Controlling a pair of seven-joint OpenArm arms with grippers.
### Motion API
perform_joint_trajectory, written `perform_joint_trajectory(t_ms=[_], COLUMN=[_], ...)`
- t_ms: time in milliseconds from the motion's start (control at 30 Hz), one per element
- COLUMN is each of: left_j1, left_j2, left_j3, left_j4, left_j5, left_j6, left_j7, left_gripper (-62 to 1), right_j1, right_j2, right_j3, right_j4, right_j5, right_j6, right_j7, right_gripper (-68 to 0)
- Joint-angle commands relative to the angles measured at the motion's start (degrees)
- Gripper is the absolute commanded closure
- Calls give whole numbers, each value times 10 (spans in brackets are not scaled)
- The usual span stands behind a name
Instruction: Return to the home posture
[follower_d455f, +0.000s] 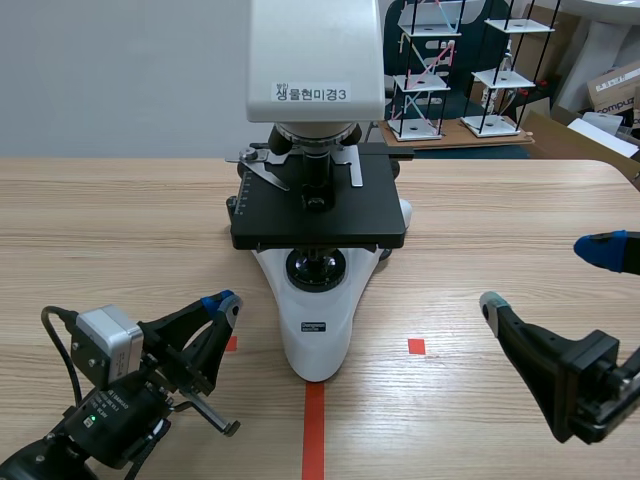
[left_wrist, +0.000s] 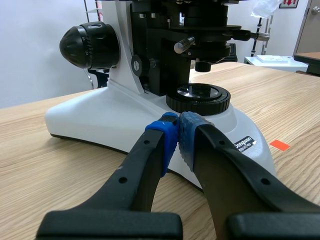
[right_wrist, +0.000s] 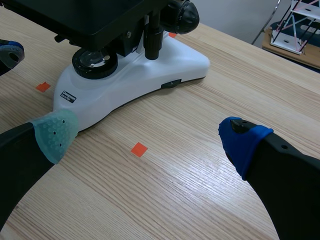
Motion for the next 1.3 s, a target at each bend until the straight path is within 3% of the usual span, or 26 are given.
perform_joint_trajectory(t_ms=[0,933,1167,1267], left_j1=[-2,-2,12,40], left_j2=[4,0,-36,-59], left_j3=[-1,-1,-2,-11], left_j4=[9,9,14,40], left_j5=[-1,-1,-2,-2], left_j6=[1,-1,-53,-58], left_j7=[-9,17,-24,-23], left_gripper=[-40,-41,-40,-15], right_j1=[7,7,7,7], right_j2=[3,3,3,3], right_j3=[5,5,5,5], right_j4=[4,4,4,4], right_j5=[4,4,4,4], right_j6=[-2,-2,-2,-2], right_j7=[9,9,9,9], right_gripper=[-617,-617,-617,-617])
